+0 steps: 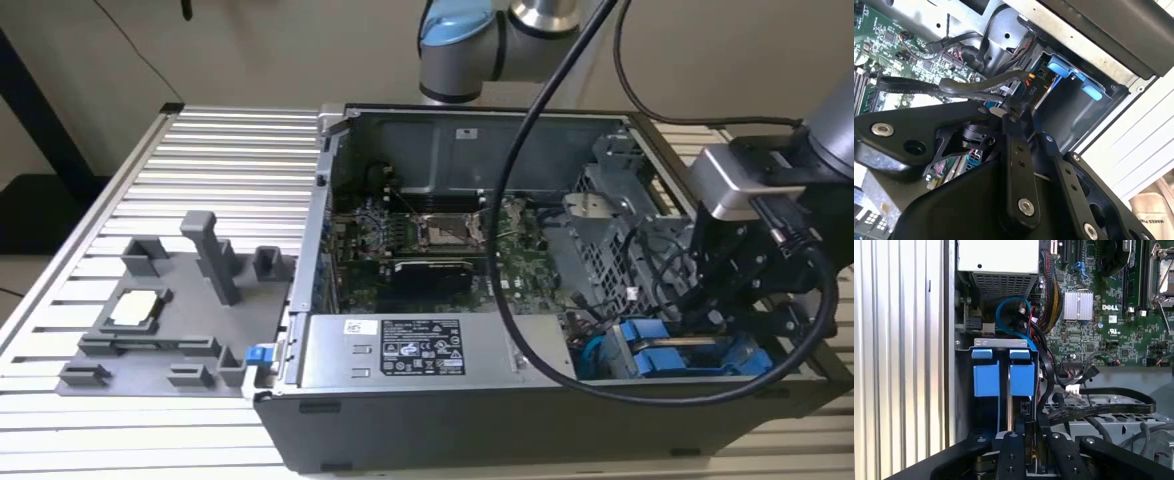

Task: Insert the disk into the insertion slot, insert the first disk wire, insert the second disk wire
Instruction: 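Insert the second disk wire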

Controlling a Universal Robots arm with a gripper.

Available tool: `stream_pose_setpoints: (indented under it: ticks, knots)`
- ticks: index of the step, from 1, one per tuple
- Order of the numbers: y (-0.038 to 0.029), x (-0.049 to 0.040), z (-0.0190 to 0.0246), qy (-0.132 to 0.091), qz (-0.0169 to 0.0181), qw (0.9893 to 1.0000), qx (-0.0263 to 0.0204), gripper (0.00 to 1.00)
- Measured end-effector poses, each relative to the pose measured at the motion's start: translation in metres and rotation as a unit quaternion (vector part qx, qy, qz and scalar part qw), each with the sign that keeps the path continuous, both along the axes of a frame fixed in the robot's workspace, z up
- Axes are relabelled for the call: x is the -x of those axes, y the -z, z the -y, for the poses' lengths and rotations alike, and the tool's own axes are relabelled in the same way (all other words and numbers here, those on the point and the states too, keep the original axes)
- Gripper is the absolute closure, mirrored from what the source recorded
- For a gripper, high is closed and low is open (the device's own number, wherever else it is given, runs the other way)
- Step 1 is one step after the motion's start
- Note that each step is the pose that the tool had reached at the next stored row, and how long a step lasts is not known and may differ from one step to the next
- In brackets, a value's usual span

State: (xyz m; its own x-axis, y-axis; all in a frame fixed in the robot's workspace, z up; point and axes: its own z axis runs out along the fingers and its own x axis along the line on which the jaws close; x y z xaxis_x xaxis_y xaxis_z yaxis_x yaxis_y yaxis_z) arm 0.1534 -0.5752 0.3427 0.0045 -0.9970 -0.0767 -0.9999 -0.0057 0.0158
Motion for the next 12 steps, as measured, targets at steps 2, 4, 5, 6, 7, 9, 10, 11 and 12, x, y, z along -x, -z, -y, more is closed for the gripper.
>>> stream_pose_setpoints:
  ticks: [2, 4, 5, 6, 7, 9, 10, 11, 12]
  knots:
    - [-0.0055, -0.0001, 0.0001, 0.001, -0.0021, 1.0000, -0.0002, 0.76]
    - [-0.0131, -0.0002, 0.0000, 0.001, -0.0034, 1.0000, -0.0001, 0.76]
    - [-0.0169, -0.0002, 0.0000, 0.001, -0.0038, 1.0000, -0.0001, 0.76]
    - [-0.0209, -0.0002, 0.0000, 0.001, -0.0041, 1.0000, -0.0001, 0.76]
    - [-0.0246, -0.0002, 0.0000, 0.002, -0.0044, 1.0000, -0.0001, 0.76]
    - [-0.0315, -0.0002, 0.0000, 0.002, -0.0045, 1.0000, -0.0001, 0.76]
    - [-0.0334, -0.0002, 0.0000, 0.002, -0.0045, 1.0000, 0.0000, 0.76]
    - [-0.0334, -0.0002, 0.0000, 0.002, -0.0046, 1.0000, -0.0001, 0.76]
    - [-0.0334, -0.0002, 0.0000, 0.002, -0.0046, 1.0000, -0.0001, 0.76]
